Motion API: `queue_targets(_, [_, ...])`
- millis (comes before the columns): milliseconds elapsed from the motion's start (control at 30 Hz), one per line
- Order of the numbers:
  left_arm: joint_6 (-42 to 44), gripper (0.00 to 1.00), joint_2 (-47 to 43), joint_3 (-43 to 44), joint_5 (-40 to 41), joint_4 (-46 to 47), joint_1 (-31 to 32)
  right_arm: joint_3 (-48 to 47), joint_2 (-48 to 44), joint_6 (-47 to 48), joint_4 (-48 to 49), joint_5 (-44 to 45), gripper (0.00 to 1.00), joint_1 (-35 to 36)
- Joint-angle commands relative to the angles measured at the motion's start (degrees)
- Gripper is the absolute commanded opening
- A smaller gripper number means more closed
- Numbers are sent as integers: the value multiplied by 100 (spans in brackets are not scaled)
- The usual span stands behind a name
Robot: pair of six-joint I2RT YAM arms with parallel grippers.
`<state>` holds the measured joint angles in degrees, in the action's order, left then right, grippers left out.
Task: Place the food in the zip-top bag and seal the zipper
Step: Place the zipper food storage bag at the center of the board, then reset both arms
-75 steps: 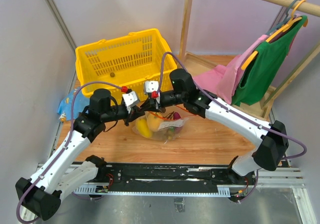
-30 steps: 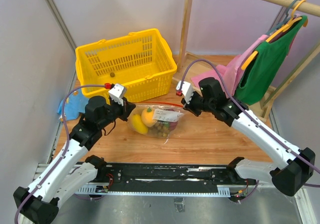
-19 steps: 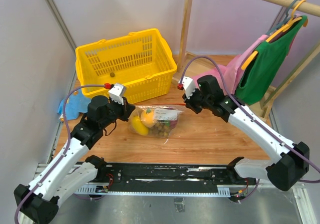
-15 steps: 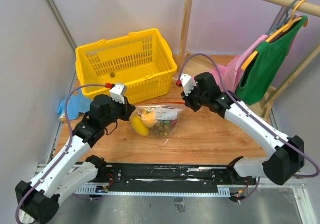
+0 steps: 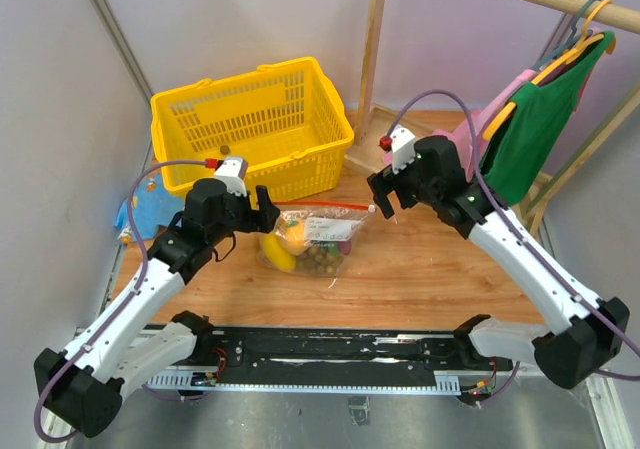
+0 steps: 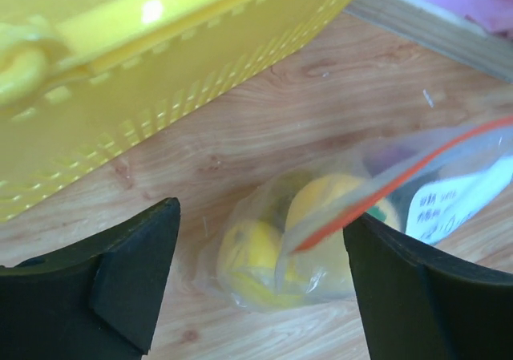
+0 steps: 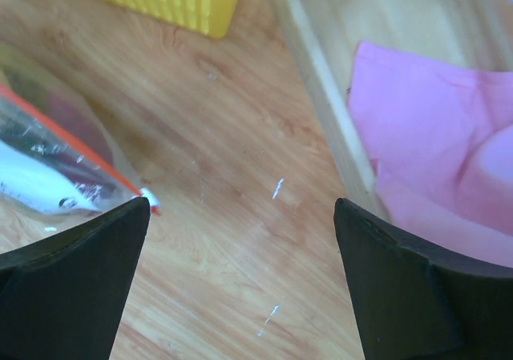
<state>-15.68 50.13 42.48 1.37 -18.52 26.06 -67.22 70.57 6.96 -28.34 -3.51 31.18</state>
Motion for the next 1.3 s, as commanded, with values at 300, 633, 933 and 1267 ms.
queue_targets(300, [-282, 99, -762, 930, 836, -704, -14, 66, -1348, -670, 374, 1531, 98, -150])
queue_targets(633, [-511, 99, -1416, 940, 1139, -495, -9, 237, -1784, -833, 470, 1810, 98, -150])
queue_targets(933, [-800, 99, -1622, 1431, 2025, -761, -14, 333, -2213, -788, 709, 2066, 98, -147])
queue_targets(1267, [-379, 99, -2244, 1491, 2237, -304, -13, 440, -2495, -767, 934, 2065, 98, -148])
